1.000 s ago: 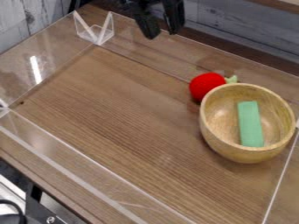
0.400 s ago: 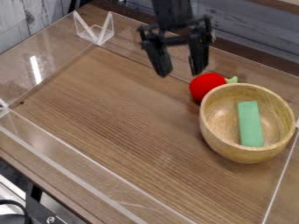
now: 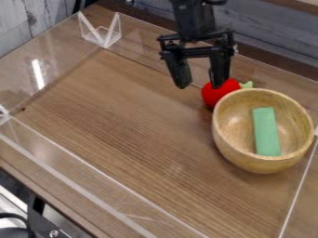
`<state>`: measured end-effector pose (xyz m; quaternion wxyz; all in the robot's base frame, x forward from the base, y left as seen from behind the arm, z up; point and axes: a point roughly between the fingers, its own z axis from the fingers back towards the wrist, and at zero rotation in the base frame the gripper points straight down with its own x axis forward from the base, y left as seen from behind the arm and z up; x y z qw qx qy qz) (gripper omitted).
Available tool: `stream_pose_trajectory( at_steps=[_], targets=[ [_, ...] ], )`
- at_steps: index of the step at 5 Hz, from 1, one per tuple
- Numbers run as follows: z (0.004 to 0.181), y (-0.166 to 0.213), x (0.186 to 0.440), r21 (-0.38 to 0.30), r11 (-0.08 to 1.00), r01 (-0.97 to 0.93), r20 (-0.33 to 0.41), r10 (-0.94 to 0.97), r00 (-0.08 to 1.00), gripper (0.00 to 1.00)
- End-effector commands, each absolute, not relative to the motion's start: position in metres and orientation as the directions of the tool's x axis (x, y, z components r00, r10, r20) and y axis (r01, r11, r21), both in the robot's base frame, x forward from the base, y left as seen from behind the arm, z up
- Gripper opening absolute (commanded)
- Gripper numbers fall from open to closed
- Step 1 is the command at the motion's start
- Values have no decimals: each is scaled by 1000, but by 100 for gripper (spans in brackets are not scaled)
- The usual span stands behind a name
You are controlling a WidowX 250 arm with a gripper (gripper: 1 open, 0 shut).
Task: Move the red object to the right side of the table
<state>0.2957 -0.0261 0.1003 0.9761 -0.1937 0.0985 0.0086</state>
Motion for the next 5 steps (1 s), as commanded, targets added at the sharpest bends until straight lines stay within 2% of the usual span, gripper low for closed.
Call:
stream_pose_trajectory(
  at_steps=[1, 2, 3, 4, 5],
  targets=[
    [109, -34, 305, -371, 927, -45, -141, -8, 990, 100],
    [103, -38, 308, -369, 926, -81, -149, 27, 988, 100],
    [95, -38, 305, -368, 926, -81, -152, 26, 988, 0],
    [97, -43, 298, -366, 929, -50, -138, -1, 990, 0],
    [98, -74, 276, -356, 934, 26, -133, -78, 988, 0]
  ],
)
